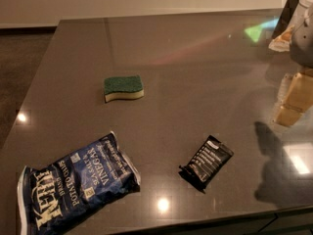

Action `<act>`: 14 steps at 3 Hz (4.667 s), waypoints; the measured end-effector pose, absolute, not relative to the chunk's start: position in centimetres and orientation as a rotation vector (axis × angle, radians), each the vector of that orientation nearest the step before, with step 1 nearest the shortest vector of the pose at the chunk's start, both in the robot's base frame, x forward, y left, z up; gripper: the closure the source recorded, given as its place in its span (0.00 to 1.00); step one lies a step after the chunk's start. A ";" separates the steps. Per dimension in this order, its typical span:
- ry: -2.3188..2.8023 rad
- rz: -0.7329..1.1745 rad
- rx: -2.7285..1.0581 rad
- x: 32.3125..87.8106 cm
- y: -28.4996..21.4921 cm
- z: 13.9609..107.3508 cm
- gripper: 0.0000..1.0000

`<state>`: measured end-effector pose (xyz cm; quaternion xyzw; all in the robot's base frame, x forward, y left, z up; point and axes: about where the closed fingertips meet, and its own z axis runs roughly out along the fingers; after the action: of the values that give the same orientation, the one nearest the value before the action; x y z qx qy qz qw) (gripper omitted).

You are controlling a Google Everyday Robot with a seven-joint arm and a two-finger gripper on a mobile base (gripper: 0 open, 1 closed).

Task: Move rxbar chocolate near sponge

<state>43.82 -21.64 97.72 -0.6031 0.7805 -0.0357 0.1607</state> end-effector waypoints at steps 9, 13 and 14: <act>1.306 0.548 -2.509 36.8 -10.7 84.4 0.00; 1.341 0.547 -2.520 36.9 -10.4 83.4 0.87; 1.439 0.531 -2.470 38.4 -10.6 85.0 1.00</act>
Offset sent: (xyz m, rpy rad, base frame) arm -0.0108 0.0345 -0.0378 0.0555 0.0753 0.3151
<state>38.37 -10.56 85.02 -0.8437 0.4916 0.1812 0.1165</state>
